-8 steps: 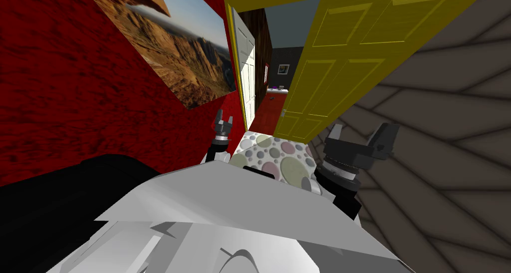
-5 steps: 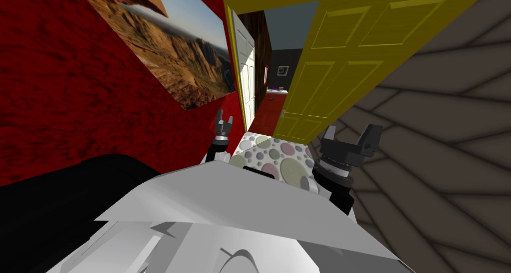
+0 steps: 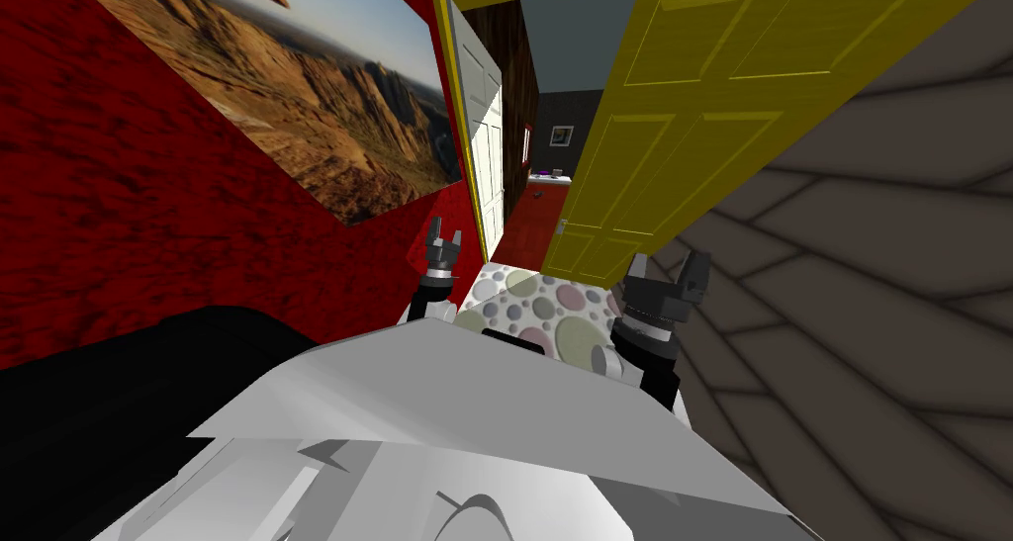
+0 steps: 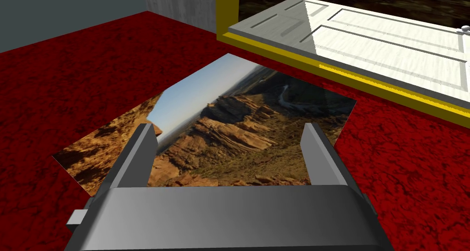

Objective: Push the door open

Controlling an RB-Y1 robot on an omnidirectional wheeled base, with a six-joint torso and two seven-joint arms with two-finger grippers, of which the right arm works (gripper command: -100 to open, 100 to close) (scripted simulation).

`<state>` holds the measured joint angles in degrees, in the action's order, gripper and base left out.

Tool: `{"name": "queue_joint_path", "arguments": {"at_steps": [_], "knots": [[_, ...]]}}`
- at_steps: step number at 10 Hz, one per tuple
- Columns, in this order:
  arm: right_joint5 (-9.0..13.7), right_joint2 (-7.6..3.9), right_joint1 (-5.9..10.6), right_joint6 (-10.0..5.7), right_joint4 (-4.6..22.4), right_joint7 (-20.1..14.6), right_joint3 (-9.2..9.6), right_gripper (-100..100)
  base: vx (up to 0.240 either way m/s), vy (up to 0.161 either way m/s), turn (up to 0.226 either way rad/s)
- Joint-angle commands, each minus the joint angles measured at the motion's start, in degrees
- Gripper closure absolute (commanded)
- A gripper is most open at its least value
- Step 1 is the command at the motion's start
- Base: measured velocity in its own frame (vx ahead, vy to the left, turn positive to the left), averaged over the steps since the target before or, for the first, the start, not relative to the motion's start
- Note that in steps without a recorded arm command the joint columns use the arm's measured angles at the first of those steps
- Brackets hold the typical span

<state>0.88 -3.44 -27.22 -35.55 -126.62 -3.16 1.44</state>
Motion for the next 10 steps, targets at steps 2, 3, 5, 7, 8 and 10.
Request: {"name": "queue_joint_path", "arguments": {"at_steps": [2,3,5,7,8,10], "knots": [[-0.09,-0.30,1.30,-0.30,2.84,0.23,-0.07,-100,0.070,-0.014,-0.005],[-0.10,-0.44,1.74,-0.42,3.96,0.29,-0.10,-100,0.083,-0.016,-0.005],[-0.14,-0.70,2.63,-0.66,6.18,0.42,-0.17,-100,0.088,-0.007,-0.005],[-0.18,-0.95,3.57,-0.91,8.51,0.56,-0.25,-100,0.074,-0.009,-0.005],[-0.20,-1.06,4.08,-1.04,9.81,0.63,-0.29,-100,0.106,-0.017,-0.006],[-0.24,-1.28,5.12,-1.32,12.40,0.78,-0.37,-100,0.111,-0.009,-0.005]]}}
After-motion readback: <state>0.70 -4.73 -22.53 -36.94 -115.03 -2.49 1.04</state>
